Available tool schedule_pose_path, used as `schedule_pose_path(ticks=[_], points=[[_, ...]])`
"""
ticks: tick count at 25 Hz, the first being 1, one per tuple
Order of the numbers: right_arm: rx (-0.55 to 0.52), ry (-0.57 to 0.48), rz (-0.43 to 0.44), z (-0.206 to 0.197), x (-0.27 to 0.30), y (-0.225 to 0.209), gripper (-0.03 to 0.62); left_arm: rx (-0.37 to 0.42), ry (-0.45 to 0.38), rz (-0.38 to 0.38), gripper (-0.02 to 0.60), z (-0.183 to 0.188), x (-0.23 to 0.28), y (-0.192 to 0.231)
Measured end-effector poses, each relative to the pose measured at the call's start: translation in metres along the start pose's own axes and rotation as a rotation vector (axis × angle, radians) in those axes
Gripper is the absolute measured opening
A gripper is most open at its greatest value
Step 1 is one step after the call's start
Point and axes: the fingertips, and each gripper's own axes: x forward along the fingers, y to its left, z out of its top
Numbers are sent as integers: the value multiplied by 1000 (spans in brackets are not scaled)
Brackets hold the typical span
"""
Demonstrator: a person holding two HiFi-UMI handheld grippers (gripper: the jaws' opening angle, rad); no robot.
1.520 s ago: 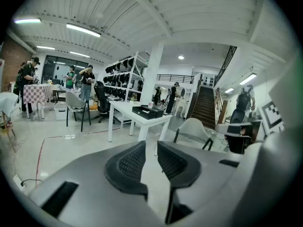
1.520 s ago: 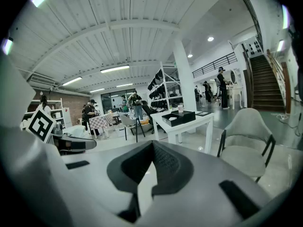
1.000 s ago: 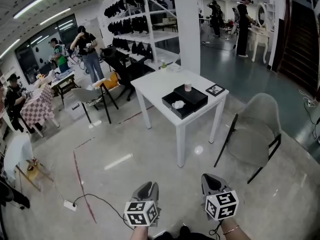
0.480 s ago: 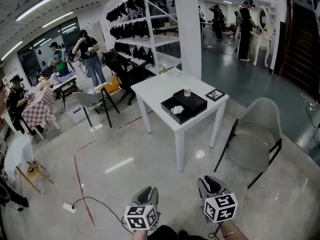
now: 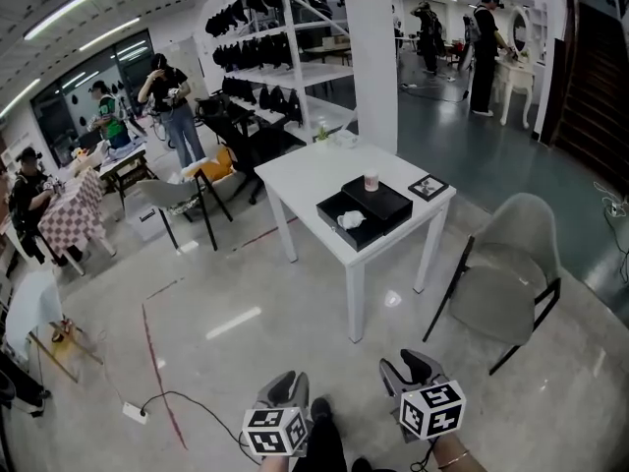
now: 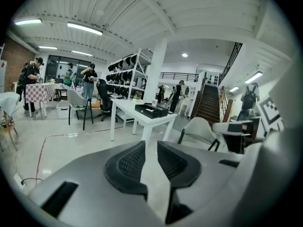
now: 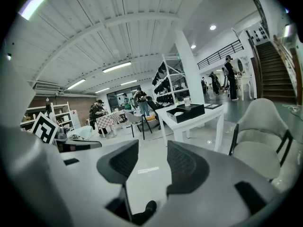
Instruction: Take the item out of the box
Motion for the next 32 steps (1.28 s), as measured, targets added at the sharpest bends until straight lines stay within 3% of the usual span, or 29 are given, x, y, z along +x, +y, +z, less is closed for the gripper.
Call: schedule_pose_path(ticks=[9,21,32], points=[[-2,-8,-37,44,92,-19,199,-17,3,-17,77,45,79,59],[15,-20,-129,110,214,-45,199,15,9,-93,77,130,186,131],[13,-32,-205,144,271,-60,199,21,31,-156,77,157,241,165]])
